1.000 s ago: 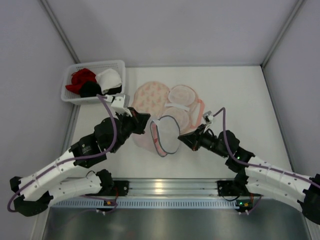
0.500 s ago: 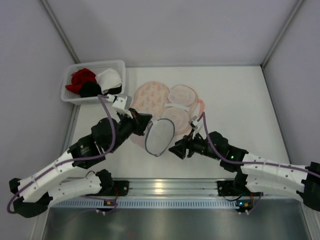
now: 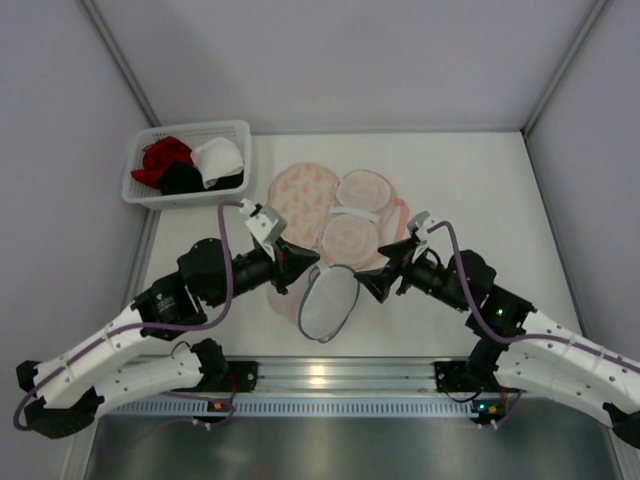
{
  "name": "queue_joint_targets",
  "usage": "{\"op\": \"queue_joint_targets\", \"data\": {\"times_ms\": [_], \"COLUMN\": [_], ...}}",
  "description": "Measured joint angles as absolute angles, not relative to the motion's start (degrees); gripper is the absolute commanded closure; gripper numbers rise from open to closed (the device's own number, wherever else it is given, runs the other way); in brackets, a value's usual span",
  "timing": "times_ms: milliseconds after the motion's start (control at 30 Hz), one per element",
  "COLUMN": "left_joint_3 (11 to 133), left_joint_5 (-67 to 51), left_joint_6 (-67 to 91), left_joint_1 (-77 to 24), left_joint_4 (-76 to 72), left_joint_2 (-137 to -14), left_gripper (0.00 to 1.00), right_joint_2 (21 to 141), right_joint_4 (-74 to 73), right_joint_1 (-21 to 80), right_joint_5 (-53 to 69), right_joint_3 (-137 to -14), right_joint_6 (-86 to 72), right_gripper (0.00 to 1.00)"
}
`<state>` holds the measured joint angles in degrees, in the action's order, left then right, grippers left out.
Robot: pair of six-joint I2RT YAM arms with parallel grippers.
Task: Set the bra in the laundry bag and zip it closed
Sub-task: Zip the zipper on the laundry bag.
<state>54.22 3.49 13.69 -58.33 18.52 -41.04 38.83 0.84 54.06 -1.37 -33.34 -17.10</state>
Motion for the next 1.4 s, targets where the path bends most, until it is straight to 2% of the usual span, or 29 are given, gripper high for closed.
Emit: {"op": "queue_joint_targets", "data": {"times_ms": [367, 600, 767, 1033, 1167, 1233, 1400], "left_joint_3": [57.06, 57.93, 56.14, 55.27, 55.05, 54.94, 54.83], "left_joint_5": [-16.51, -28.18, -33.56, -35.86, -34.92, -35.18, -35.00], "left_joint_6": [7.90, 7.38, 9.08, 10.52, 10.48, 10.46, 10.15], "left_joint_1": [-56.01, -50.24, -47.37, -46.59, -46.54, -46.54, -46.54], "left_joint_4": [22.33, 20.36, 14.59, 10.66, 10.17, 10.20, 10.24], "left_joint_2": [-50.68, -55.37, -57.47, -59.51, -59.37, -59.37, -59.37], "left_gripper": [1.00, 1.00, 1.00, 1.00, 1.00, 1.00, 1.00], "right_joint_2": [39.44, 34.30, 35.33, 37.98, 35.99, 33.80, 27.42], "right_joint_4": [2.55, 3.57, 7.51, 9.58, 9.21, 9.10, 8.32], "right_joint_1": [53.10, 53.08, 53.08, 53.06, 53.06, 53.06, 53.01], "right_joint_5": [12.67, 16.29, 18.20, 15.44, 13.34, 12.40, 6.46], "right_joint_3": [-29.69, -24.40, -19.70, -17.98, -17.98, -17.98, -18.55], "right_joint_6": [-10.24, -12.21, -15.97, -19.18, -19.62, -19.62, -22.83], "right_gripper": [0.05, 0.10, 0.13, 0.22, 0.24, 0.29, 0.23]}}
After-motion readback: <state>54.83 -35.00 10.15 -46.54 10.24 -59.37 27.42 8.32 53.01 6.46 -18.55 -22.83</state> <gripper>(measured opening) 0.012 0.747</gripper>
